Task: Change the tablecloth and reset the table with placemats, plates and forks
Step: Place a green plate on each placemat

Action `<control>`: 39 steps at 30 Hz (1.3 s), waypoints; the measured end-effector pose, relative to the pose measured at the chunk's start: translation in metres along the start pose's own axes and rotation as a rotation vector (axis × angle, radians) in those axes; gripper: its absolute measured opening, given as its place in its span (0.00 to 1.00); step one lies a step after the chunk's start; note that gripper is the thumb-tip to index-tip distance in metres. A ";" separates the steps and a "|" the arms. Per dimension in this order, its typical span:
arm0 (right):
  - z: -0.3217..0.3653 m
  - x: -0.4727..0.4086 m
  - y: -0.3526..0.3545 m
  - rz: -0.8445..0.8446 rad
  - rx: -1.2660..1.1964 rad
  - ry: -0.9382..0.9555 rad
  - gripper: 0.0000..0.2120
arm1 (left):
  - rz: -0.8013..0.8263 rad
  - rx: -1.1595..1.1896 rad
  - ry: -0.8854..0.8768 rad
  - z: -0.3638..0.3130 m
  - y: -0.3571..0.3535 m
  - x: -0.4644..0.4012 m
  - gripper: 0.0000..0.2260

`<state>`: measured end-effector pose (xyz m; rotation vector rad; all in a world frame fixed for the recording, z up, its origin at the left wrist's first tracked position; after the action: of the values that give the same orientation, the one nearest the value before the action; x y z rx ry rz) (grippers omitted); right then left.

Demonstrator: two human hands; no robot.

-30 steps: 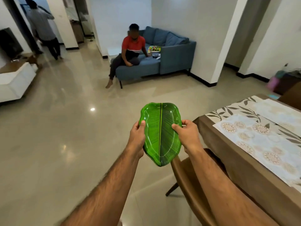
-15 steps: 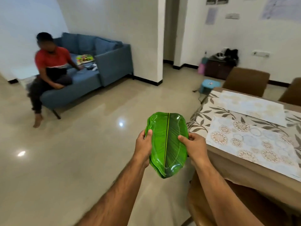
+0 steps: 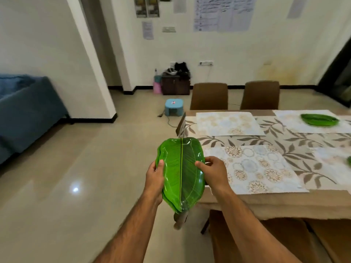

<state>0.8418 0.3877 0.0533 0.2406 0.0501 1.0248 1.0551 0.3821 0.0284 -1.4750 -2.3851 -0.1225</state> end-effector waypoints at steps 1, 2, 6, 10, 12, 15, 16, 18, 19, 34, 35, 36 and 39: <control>-0.001 -0.015 0.002 -0.055 0.004 -0.011 0.05 | 0.050 -0.018 0.012 -0.001 -0.018 -0.015 0.09; 0.001 -0.027 0.005 -0.100 0.011 -0.021 0.04 | 0.090 -0.031 0.016 -0.002 -0.034 -0.028 0.08; -0.006 -0.068 0.018 -0.262 -0.008 -0.105 0.05 | 0.278 -0.079 0.004 -0.010 -0.102 -0.070 0.10; -0.012 -0.089 0.032 -0.429 -0.001 -0.203 0.12 | 0.455 -0.163 0.002 -0.015 -0.157 -0.100 0.07; -0.016 -0.097 0.042 -0.485 -0.007 -0.255 0.15 | 0.547 -0.223 -0.001 -0.013 -0.186 -0.110 0.11; -0.029 -0.107 0.052 -0.526 -0.108 -0.341 0.16 | 0.644 -0.256 0.020 -0.005 -0.222 -0.119 0.11; -0.035 -0.110 0.056 -0.554 -0.137 -0.369 0.16 | 0.671 -0.276 0.021 0.003 -0.236 -0.123 0.11; -0.044 -0.116 0.062 -0.609 -0.172 -0.419 0.14 | 0.737 -0.312 0.013 0.012 -0.260 -0.126 0.13; -0.048 -0.120 0.065 -0.642 -0.196 -0.432 0.13 | 0.773 -0.306 0.017 0.015 -0.273 -0.125 0.13; -0.069 -0.173 0.124 -1.067 -0.359 -0.534 0.14 | 1.097 -0.484 0.033 0.069 -0.451 -0.134 0.10; -0.069 -0.178 0.126 -1.077 -0.345 -0.541 0.14 | 1.142 -0.489 0.030 0.070 -0.461 -0.130 0.10; -0.068 -0.184 0.128 -1.081 -0.317 -0.553 0.12 | 1.187 -0.496 0.039 0.072 -0.471 -0.129 0.12; -0.062 -0.204 0.137 -1.061 -0.104 -0.609 0.09 | 1.313 -0.537 0.076 0.076 -0.499 -0.132 0.19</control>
<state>0.6109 0.2930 0.0087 0.3632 -0.3932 -0.1259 0.6513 0.0585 -0.0359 -2.8481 -0.9322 -0.4765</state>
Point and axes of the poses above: each hand's wrist, its own x-axis away from the middle knuckle, its own y-axis out of the back of the hand, z = x × y, the point moved 8 cm from there along -x, towards the middle knuckle, and after that the axes turned 14 degrees about -z, right-handed, at the moved point
